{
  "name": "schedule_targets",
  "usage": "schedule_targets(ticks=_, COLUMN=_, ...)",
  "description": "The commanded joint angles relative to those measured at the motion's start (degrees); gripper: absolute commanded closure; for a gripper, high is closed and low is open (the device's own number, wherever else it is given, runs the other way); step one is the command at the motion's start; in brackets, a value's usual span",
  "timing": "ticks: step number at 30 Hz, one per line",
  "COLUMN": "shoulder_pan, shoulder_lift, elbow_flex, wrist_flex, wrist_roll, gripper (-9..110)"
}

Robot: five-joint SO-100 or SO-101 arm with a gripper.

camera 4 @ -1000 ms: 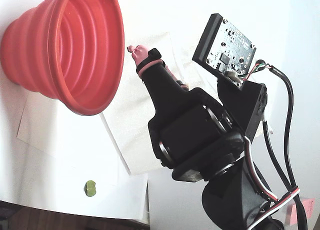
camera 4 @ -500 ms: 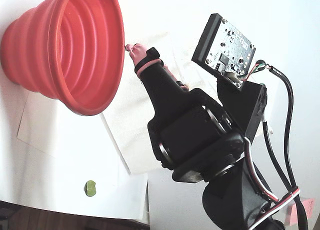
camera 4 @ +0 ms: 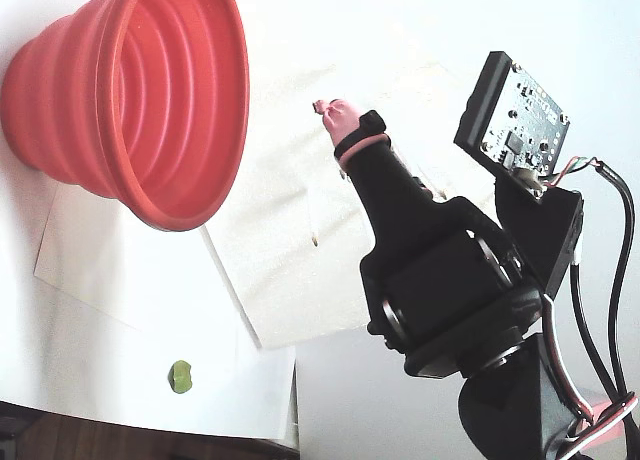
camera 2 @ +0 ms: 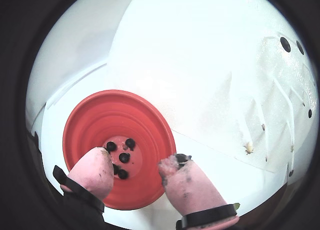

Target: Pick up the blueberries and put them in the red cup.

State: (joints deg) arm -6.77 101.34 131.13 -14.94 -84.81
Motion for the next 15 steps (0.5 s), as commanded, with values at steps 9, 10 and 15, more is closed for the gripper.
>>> schedule_targets(ticks=9, shoulder_pan=5.8, shoulder_lift=8.7, elbow_flex=0.0, wrist_flex=0.5, wrist_roll=-1.1, gripper=84)
schedule_targets(ticks=10, shoulder_pan=6.0, shoulder_lift=9.2, elbow_flex=0.2, wrist_flex=0.7, wrist_roll=-1.1, gripper=84)
schedule_targets(ticks=15, shoulder_pan=6.8, shoulder_lift=11.4, elbow_flex=1.0, wrist_flex=1.7, wrist_roll=-1.5, gripper=84)
